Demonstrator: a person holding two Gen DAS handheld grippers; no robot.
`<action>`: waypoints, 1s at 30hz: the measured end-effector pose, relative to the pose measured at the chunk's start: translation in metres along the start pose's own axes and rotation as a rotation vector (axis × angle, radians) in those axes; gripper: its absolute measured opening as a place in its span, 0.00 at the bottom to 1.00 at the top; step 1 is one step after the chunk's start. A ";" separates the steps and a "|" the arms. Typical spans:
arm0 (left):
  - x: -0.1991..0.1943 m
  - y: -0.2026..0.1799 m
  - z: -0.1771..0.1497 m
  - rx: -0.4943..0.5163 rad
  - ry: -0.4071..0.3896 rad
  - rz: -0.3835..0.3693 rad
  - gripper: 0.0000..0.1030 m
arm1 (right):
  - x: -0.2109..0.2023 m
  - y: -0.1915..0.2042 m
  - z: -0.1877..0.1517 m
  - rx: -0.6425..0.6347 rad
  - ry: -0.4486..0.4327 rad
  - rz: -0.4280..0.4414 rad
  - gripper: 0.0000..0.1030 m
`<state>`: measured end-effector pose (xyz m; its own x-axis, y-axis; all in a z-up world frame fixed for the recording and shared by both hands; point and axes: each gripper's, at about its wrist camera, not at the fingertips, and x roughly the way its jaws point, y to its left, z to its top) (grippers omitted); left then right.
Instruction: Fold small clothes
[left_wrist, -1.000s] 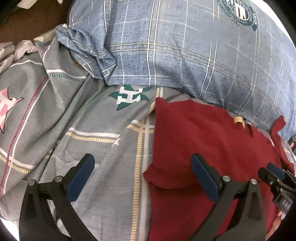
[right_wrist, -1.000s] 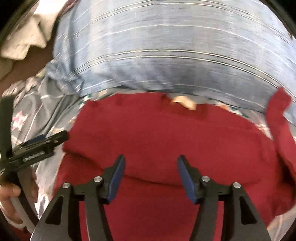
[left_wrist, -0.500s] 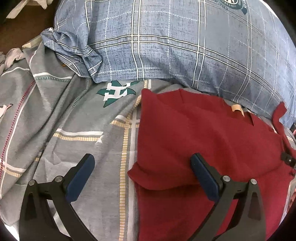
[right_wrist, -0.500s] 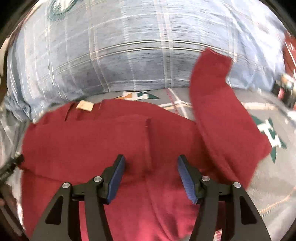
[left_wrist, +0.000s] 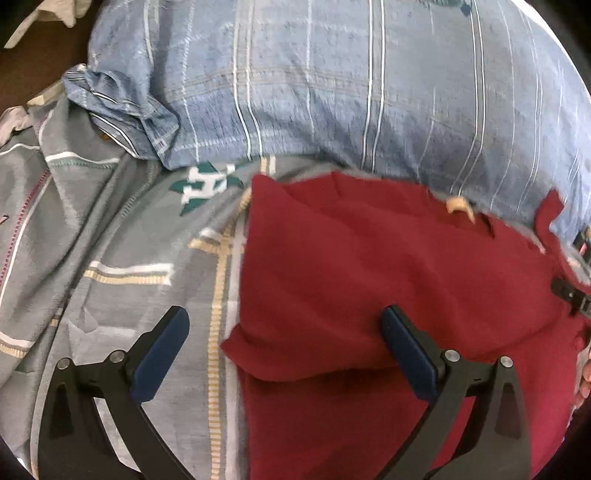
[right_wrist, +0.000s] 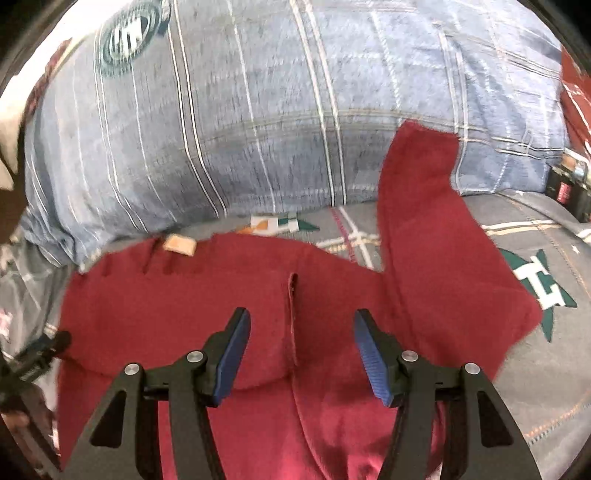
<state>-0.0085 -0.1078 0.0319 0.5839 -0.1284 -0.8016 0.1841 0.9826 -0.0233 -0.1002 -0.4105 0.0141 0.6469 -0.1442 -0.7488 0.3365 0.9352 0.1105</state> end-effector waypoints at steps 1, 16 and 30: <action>0.003 -0.001 -0.001 0.002 0.013 -0.001 1.00 | 0.003 0.002 -0.002 -0.015 0.007 -0.020 0.55; -0.016 0.009 0.005 -0.055 -0.014 -0.044 1.00 | -0.003 -0.045 0.073 0.059 0.013 -0.191 0.76; -0.009 0.011 0.005 -0.047 0.001 -0.025 1.00 | 0.083 -0.094 0.115 0.143 0.122 -0.216 0.10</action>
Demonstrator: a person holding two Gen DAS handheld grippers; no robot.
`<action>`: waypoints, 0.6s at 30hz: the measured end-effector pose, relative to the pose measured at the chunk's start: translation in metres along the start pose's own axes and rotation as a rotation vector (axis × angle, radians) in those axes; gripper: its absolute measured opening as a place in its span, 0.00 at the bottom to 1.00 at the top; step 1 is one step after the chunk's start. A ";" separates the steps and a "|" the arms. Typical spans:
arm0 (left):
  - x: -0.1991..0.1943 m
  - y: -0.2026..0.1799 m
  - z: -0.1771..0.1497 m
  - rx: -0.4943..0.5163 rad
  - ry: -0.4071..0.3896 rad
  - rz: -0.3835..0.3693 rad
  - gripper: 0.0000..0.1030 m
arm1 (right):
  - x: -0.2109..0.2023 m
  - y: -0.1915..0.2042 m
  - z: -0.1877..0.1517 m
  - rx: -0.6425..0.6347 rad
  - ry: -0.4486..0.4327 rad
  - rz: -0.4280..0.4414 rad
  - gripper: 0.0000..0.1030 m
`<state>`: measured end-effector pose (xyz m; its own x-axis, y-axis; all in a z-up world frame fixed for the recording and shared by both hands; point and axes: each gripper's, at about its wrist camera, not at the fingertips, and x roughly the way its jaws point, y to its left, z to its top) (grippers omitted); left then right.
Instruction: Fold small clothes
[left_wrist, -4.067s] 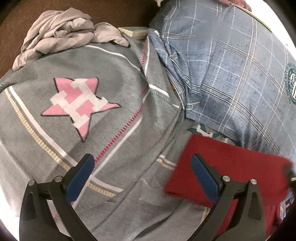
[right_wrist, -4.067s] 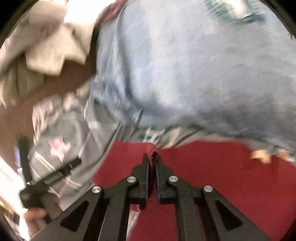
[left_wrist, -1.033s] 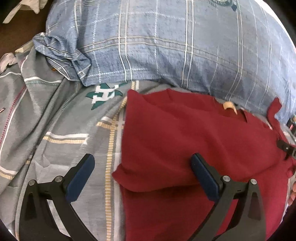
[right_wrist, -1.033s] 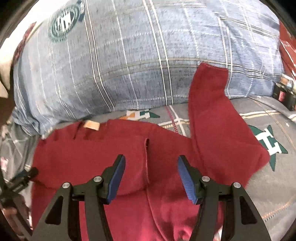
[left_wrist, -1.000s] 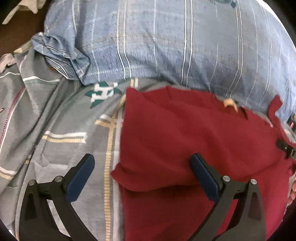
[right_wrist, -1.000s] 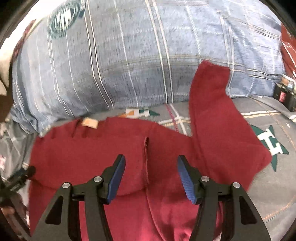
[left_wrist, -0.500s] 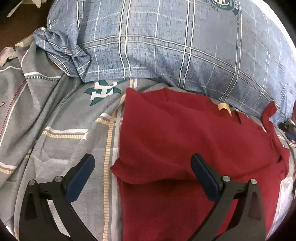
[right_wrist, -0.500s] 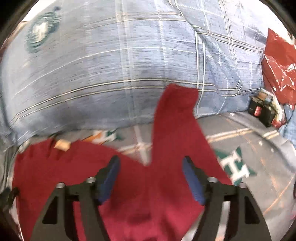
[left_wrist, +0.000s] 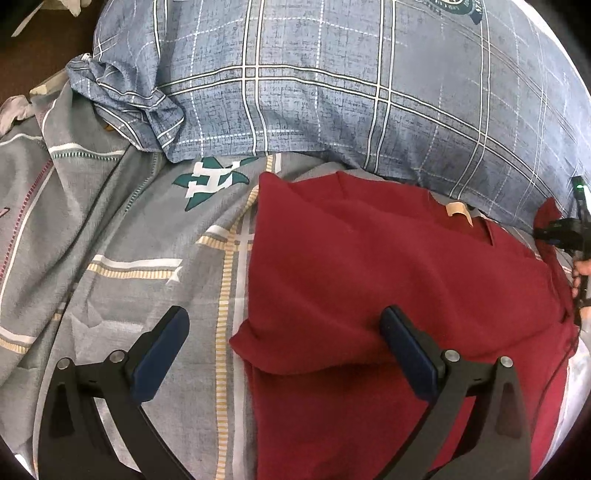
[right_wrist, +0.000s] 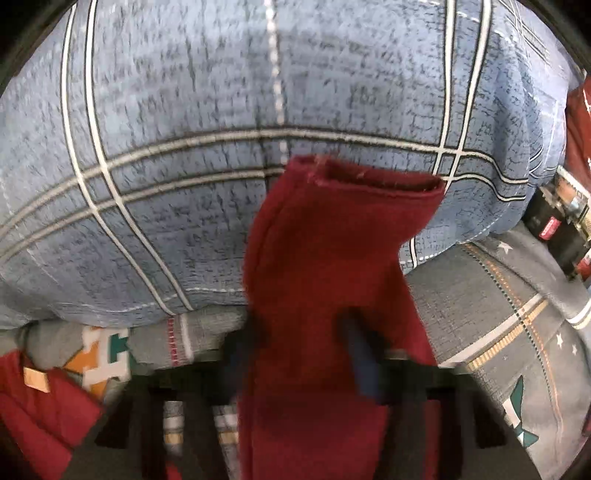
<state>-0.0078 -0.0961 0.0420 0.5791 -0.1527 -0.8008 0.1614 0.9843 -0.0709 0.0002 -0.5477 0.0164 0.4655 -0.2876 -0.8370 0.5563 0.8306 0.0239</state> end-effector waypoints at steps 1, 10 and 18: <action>-0.001 0.001 0.000 -0.006 0.000 -0.004 1.00 | -0.008 -0.002 -0.002 -0.007 -0.015 0.014 0.09; -0.020 0.006 0.003 -0.049 -0.053 -0.045 1.00 | -0.134 0.007 -0.060 -0.121 -0.163 0.334 0.07; -0.020 0.013 0.005 -0.105 -0.054 -0.095 1.00 | -0.163 0.106 -0.106 -0.355 -0.114 0.531 0.07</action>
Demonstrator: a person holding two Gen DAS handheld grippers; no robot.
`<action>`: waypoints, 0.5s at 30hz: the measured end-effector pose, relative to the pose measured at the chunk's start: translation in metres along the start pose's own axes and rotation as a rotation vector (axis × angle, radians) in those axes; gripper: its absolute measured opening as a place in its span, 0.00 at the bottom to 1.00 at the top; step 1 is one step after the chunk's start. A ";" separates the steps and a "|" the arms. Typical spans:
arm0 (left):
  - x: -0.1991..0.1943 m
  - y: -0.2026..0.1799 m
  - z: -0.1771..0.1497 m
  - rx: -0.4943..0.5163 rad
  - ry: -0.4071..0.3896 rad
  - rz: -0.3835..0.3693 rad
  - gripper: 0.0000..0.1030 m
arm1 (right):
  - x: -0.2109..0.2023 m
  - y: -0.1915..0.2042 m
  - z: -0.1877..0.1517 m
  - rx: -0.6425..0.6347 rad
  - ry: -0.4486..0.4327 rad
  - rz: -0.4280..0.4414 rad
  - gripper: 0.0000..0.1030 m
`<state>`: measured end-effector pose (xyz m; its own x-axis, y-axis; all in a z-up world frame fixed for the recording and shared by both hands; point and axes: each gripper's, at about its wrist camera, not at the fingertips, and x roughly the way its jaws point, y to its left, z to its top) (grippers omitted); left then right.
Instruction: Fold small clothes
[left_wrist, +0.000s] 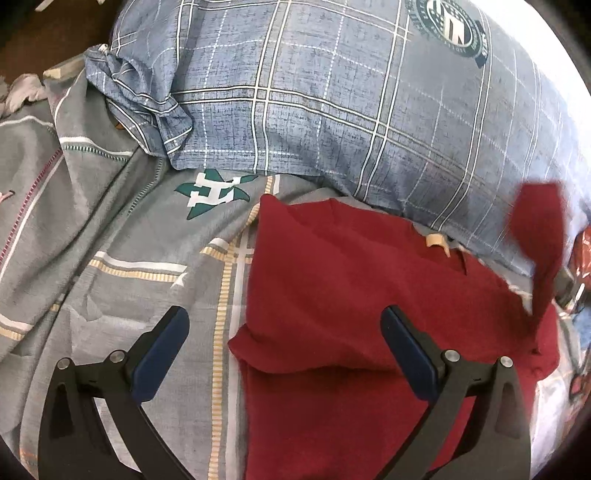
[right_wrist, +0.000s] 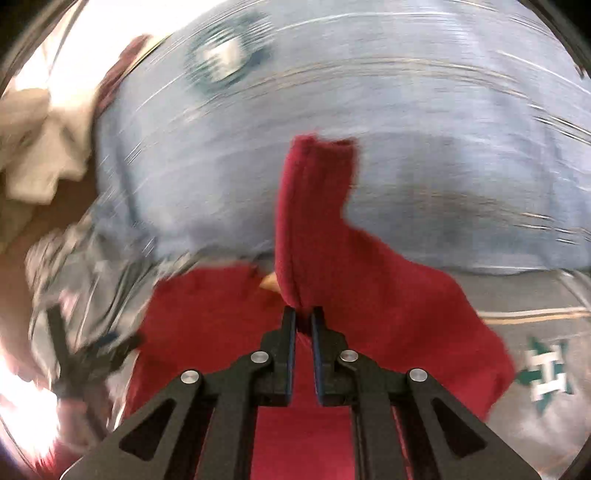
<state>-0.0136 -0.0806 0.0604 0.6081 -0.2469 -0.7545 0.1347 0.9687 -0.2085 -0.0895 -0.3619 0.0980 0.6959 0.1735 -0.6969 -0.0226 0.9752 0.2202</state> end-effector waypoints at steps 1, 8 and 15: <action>0.000 0.001 0.000 -0.009 -0.001 -0.014 1.00 | 0.012 0.014 -0.008 -0.035 0.030 0.033 0.08; -0.002 -0.006 0.000 -0.009 -0.003 -0.098 1.00 | 0.023 0.014 -0.054 0.120 0.065 0.091 0.39; -0.009 -0.038 -0.006 0.051 0.027 -0.202 0.99 | -0.038 -0.023 -0.062 0.200 -0.139 -0.002 0.68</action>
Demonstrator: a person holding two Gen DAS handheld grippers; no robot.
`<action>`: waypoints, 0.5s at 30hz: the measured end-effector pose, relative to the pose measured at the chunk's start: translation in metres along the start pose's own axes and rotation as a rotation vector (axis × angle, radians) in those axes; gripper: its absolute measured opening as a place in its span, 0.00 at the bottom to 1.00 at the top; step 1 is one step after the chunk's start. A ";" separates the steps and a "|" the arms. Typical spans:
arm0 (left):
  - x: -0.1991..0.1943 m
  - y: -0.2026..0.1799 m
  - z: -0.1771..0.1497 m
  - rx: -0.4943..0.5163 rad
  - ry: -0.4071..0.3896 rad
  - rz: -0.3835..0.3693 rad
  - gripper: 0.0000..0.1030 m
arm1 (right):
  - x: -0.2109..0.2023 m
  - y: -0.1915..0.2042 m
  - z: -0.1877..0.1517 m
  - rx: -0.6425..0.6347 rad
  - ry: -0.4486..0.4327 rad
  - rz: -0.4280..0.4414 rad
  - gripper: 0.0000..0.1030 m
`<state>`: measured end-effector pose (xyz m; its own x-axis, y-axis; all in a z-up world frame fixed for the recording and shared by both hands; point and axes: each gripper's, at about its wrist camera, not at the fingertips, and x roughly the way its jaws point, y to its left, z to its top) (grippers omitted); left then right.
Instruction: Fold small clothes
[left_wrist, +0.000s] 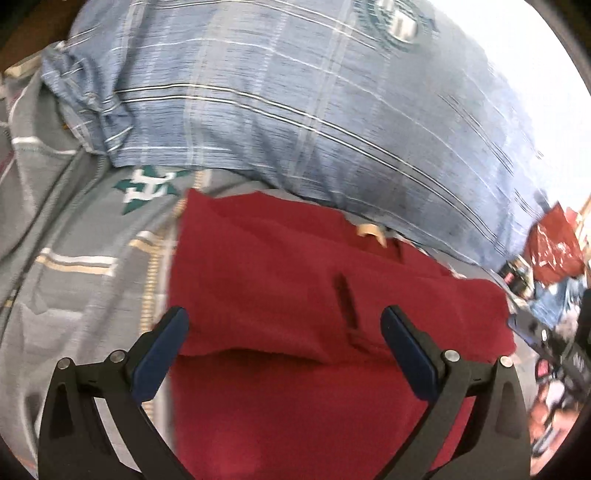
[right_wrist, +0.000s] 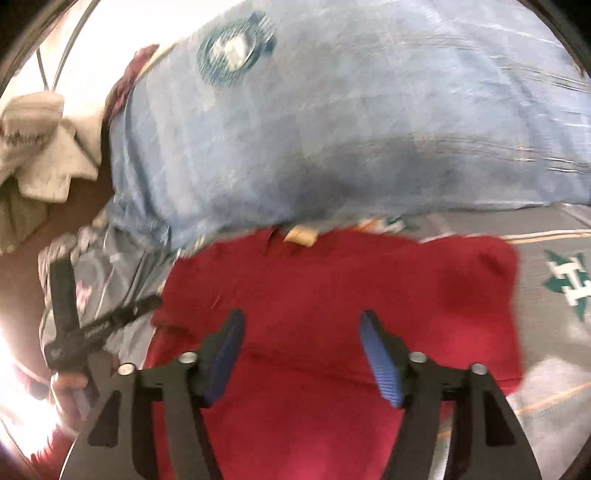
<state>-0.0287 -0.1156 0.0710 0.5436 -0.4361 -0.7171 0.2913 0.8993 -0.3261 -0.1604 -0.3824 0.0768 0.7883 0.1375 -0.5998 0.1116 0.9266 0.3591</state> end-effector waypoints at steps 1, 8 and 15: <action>0.002 -0.005 0.000 0.011 0.006 0.000 0.96 | 0.000 -0.007 0.001 0.031 -0.003 0.002 0.68; 0.046 -0.049 0.005 0.070 0.134 -0.053 0.64 | -0.010 -0.047 0.012 0.142 -0.055 -0.084 0.69; 0.063 -0.091 0.000 0.251 0.169 0.087 0.15 | -0.027 -0.079 0.021 0.280 -0.112 -0.029 0.68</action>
<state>-0.0208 -0.2245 0.0558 0.4426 -0.3277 -0.8347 0.4464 0.8878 -0.1118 -0.1776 -0.4672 0.0799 0.8423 0.0582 -0.5359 0.2856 0.7950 0.5352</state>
